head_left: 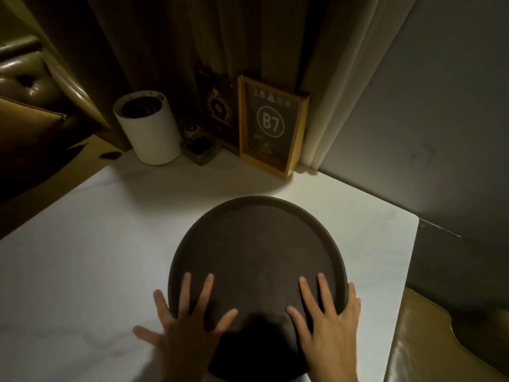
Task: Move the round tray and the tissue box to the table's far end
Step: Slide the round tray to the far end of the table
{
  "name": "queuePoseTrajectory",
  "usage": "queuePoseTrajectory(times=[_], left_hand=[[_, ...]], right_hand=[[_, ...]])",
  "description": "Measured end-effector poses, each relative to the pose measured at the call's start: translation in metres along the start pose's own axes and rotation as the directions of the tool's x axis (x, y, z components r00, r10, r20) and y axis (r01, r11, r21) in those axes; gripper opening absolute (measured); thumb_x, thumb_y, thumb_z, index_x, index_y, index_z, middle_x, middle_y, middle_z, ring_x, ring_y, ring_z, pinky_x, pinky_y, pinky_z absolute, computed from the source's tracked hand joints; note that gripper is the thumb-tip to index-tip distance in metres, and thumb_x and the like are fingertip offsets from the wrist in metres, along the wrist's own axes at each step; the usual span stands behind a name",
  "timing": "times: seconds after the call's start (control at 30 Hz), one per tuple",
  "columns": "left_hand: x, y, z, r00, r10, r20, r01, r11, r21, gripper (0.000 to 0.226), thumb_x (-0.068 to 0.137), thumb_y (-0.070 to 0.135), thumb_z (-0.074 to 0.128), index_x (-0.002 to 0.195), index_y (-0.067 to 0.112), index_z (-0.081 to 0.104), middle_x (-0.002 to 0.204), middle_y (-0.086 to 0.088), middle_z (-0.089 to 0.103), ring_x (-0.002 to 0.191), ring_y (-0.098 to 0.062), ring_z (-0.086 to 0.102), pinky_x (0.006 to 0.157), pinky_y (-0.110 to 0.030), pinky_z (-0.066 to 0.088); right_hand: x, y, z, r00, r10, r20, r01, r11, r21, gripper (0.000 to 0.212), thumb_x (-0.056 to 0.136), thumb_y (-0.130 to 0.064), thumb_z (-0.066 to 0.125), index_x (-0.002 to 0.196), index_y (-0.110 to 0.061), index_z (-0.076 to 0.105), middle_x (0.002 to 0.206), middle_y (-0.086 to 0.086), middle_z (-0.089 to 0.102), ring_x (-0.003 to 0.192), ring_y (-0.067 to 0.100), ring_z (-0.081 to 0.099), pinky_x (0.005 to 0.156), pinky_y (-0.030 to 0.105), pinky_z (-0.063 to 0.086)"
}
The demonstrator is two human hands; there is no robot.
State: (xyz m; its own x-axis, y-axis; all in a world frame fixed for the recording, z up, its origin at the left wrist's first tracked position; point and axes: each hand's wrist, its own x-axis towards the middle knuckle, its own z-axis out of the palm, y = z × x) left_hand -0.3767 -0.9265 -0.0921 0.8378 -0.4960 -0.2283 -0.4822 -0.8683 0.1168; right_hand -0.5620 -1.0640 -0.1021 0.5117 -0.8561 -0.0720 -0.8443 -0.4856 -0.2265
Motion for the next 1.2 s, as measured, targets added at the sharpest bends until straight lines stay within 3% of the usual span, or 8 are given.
queuePoseTrajectory(times=[0.07,0.17,0.27,0.33,0.43,0.87,1.2], left_hand=[[0.012,-0.007,-0.001,0.999,-0.001,0.052,0.0,1.0,0.024,0.092,0.06,0.096,0.001,0.142,0.056,0.011,0.157,-0.007,0.034,0.135,-0.055,0.033,0.091,-0.088,0.018],[0.029,-0.014,-0.003,0.999,0.027,0.042,-0.028,0.999,0.025,0.098,0.064,0.093,-0.002,0.146,0.046,0.024,0.153,-0.014,0.04,0.134,-0.055,0.035,0.092,-0.088,0.018],[0.043,-0.011,-0.014,1.0,0.006,-0.003,-0.006,0.999,0.033,0.09,0.07,0.091,0.006,0.143,0.047,0.035,0.152,-0.009,0.042,0.136,-0.052,0.035,0.092,-0.088,0.016],[0.053,-0.008,-0.019,1.0,-0.011,-0.009,0.011,0.999,0.042,0.088,0.07,0.09,0.013,0.143,0.047,0.038,0.152,-0.007,0.043,0.136,-0.05,0.036,0.092,-0.087,0.016],[0.067,-0.005,-0.018,0.999,-0.016,-0.047,0.019,0.998,0.061,0.085,0.069,0.086,0.025,0.143,0.046,0.038,0.152,-0.007,0.043,0.137,-0.049,0.035,0.092,-0.088,0.016],[0.098,0.003,-0.018,0.994,-0.063,-0.089,0.069,0.996,0.059,0.085,0.069,0.084,0.029,0.144,0.044,0.038,0.152,-0.008,0.043,0.137,-0.05,0.034,0.091,-0.088,0.011],[0.1,-0.001,-0.016,0.991,-0.06,-0.121,0.063,0.998,0.018,0.092,0.065,0.087,0.022,0.143,0.042,0.039,0.149,-0.01,0.047,0.132,-0.053,0.039,0.089,-0.09,0.013]], right_hand=[[0.018,-0.014,0.0,0.998,-0.02,0.057,0.021,1.0,-0.008,0.068,0.094,-0.068,0.018,0.134,-0.034,0.061,0.143,0.007,0.058,0.134,0.057,0.032,0.103,0.07,0.026],[0.043,-0.034,0.001,0.994,-0.012,0.104,0.017,0.999,-0.045,0.063,0.09,-0.067,0.026,0.136,-0.038,0.058,0.143,0.004,0.058,0.135,0.051,0.036,0.101,0.077,0.023],[0.062,-0.047,0.002,0.991,-0.007,0.13,0.015,0.998,-0.061,0.069,0.093,-0.067,0.013,0.136,-0.037,0.058,0.141,0.005,0.06,0.135,0.051,0.038,0.098,0.081,0.023],[0.074,-0.052,0.002,0.991,0.0,0.13,0.008,0.998,-0.064,0.075,0.094,-0.067,0.004,0.136,-0.036,0.058,0.14,0.007,0.06,0.133,0.052,0.042,0.097,0.083,0.023],[0.094,-0.058,0.003,0.991,-0.01,0.136,0.021,0.996,-0.081,0.07,0.092,-0.068,0.013,0.137,-0.037,0.057,0.141,0.006,0.06,0.134,0.051,0.043,0.097,0.084,0.022],[0.132,-0.073,0.002,0.996,-0.05,0.073,0.059,0.991,-0.122,0.063,0.088,-0.067,0.025,0.137,-0.041,0.054,0.142,0.003,0.059,0.134,0.049,0.045,0.094,0.086,0.009],[0.133,-0.074,0.011,0.995,-0.056,0.08,0.066,0.989,-0.13,0.065,0.087,-0.064,0.024,0.136,-0.037,0.058,0.14,0.006,0.061,0.13,0.051,0.048,0.094,0.085,0.023]])
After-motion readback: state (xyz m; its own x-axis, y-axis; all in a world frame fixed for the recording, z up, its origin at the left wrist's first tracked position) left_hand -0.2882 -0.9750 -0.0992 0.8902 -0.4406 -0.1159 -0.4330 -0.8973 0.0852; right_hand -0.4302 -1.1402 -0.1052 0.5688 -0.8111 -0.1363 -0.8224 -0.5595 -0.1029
